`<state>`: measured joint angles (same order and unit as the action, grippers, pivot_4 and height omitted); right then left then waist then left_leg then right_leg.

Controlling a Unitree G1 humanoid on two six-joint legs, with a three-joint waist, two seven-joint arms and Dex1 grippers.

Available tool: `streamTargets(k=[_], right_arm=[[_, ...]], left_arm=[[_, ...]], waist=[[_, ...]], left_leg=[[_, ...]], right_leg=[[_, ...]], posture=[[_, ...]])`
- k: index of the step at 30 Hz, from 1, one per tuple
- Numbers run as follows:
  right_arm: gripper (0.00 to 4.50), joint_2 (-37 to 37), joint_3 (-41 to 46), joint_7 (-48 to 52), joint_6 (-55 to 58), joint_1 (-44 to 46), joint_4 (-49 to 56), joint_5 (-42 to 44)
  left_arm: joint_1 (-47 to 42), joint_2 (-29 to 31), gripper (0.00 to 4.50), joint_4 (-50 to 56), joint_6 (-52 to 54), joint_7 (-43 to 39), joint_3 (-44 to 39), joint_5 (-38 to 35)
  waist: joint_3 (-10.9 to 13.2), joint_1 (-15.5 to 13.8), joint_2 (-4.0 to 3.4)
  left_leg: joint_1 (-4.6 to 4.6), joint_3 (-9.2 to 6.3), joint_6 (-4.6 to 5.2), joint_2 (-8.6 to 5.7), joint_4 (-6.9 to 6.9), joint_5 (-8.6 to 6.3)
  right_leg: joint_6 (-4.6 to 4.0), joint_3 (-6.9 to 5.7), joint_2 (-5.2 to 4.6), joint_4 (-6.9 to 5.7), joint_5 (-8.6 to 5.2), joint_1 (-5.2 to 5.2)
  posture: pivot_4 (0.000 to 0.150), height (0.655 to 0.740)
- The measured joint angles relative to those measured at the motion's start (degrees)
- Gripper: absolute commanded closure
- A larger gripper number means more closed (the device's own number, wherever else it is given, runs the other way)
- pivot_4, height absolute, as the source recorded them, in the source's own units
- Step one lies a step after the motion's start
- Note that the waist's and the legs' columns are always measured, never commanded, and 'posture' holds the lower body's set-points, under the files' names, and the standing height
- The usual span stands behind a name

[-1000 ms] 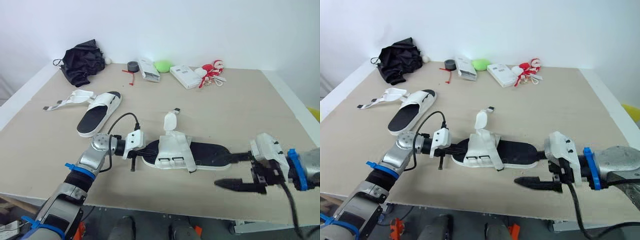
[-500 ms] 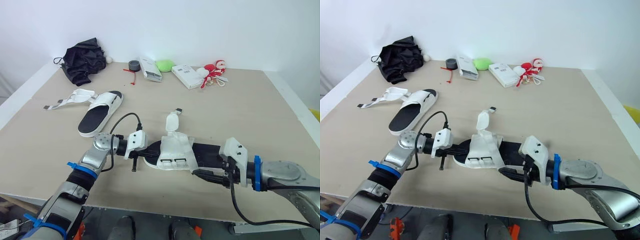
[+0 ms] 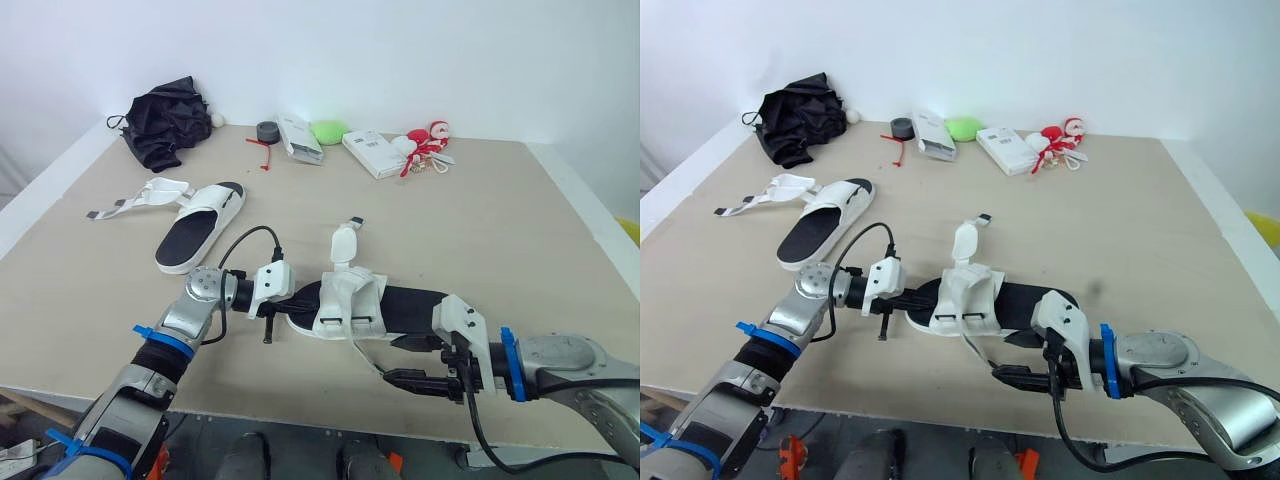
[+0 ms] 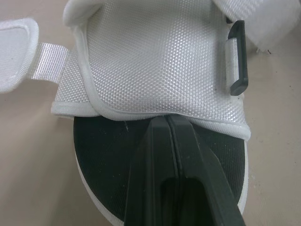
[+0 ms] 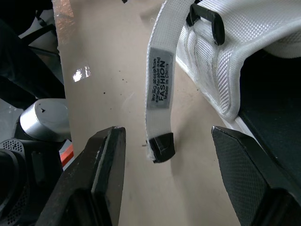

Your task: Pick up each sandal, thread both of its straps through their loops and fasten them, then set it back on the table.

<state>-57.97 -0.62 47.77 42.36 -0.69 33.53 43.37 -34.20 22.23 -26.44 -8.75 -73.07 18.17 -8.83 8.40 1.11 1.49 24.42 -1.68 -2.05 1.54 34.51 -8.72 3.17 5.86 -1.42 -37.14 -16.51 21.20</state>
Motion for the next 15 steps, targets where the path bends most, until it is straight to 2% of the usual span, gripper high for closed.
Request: streamTargets(k=[7,15], right_arm=[[1.34,0.9,-1.3,0.8,2.5,1.9,-0.8,-1.1],[1.34,-3.2,0.9,3.5,6.4,3.3,0.8,0.2]], left_arm=[[0.1,0.0,4.5,0.2,0.0,0.1,0.0,0.0],[0.3,0.2,4.5,0.4,0.0,0.1,0.0,0.0]], waist=[[0.0,0.0,-0.01],[0.0,0.0,-0.04]], left_leg=[[0.0,0.02,0.0,0.0,0.0,0.0],[-0.01,0.0,0.0,0.06,-0.01,0.0]], right_leg=[[0.01,-0.01,0.0,0.0,0.0,0.0],[-0.01,-0.06,0.02,0.0,0.01,0.01]], posture=[[0.15,0.738],[0.15,0.738]])
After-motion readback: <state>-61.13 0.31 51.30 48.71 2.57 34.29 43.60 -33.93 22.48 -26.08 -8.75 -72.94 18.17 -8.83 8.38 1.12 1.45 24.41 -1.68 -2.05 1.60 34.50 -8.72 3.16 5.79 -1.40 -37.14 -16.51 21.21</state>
